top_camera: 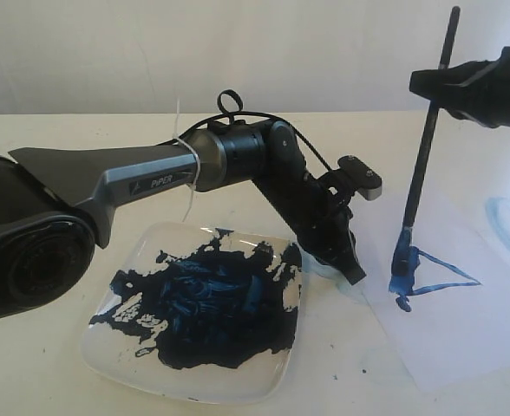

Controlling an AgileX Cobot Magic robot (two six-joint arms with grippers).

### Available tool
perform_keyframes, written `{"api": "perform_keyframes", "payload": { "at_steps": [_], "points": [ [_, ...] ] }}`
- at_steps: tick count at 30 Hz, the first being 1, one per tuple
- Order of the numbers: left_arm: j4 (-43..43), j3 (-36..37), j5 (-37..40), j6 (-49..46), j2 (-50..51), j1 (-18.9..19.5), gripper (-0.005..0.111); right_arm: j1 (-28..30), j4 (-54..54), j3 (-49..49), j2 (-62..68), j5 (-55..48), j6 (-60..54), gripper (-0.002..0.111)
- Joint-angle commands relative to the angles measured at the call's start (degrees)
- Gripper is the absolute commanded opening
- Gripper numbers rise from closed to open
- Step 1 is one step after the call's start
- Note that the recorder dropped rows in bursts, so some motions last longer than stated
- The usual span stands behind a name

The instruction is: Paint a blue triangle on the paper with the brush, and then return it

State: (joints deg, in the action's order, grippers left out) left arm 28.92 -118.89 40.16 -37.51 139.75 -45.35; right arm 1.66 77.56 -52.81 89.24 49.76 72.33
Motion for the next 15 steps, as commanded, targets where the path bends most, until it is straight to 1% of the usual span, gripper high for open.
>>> {"api": "perform_keyframes", "payload": {
  "at_steps": [1, 8, 15],
  "points": [
    [-0.75, 0.2, 3.01, -0.16, 0.36, 0.0, 0.0, 0.68, 2.03, 0.27, -1.09, -0.47, 0.24, 0.0],
    [-0.75, 0.2, 3.01, -0.16, 0.36, 0.0, 0.0, 0.68, 2.41, 0.27, 0.91, -0.48, -0.26, 0.0],
    [-0.75, 0.2, 3.01, -0.16, 0.36, 0.0, 0.0, 0.68, -0.4, 0.27, 2.37, -0.25, -2.8, 0.0]
  ]
}}
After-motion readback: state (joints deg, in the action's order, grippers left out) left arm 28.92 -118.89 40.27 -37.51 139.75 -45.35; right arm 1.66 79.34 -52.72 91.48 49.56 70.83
